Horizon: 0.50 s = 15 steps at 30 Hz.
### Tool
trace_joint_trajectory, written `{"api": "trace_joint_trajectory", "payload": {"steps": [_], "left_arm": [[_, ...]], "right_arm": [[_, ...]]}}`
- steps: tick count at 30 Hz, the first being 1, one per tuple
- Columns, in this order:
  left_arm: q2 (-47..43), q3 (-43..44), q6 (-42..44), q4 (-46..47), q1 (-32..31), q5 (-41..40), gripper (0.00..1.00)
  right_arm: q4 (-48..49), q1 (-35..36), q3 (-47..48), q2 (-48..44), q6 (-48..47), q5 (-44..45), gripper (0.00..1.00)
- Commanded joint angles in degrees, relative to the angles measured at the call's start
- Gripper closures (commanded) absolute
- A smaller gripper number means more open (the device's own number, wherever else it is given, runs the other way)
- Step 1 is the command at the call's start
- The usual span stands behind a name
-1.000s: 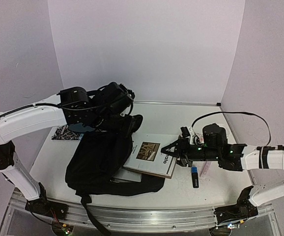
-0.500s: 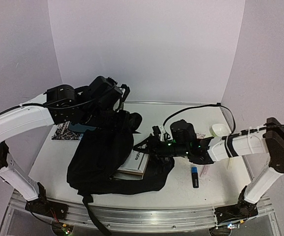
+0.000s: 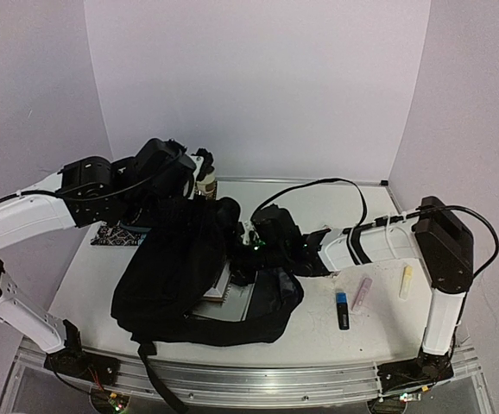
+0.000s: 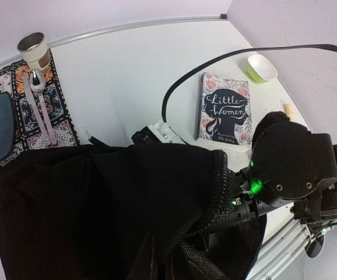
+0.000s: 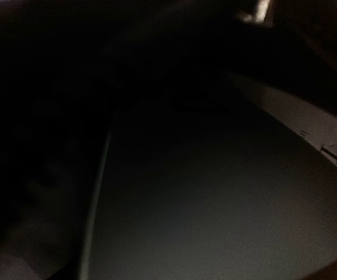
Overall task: Pack the student bag
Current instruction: Place the book in the largest pocket of the bag.
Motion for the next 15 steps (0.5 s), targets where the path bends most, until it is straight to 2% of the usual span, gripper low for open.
{"api": "trace_joint_trajectory", "payload": {"steps": [1,8,15], "left_arm": [[-5.01,-1.33,-1.34,4.89,0.37,-3.78,1.00],[-4.86,-2.58,-0.93,3.88,1.05,-4.65,1.00],[-3.83,-2.56,-0.16,1.96,1.58,-5.26,1.00]], "right_arm": [[-8.59,0.43,2.51,-1.96,-4.99,1.61,0.27],[-16.69,0.50,1.72,-5.70,-9.76,3.20,0.15],[-24.40,0.54,0.41,-12.02,-13.79,5.84,0.10]]}}
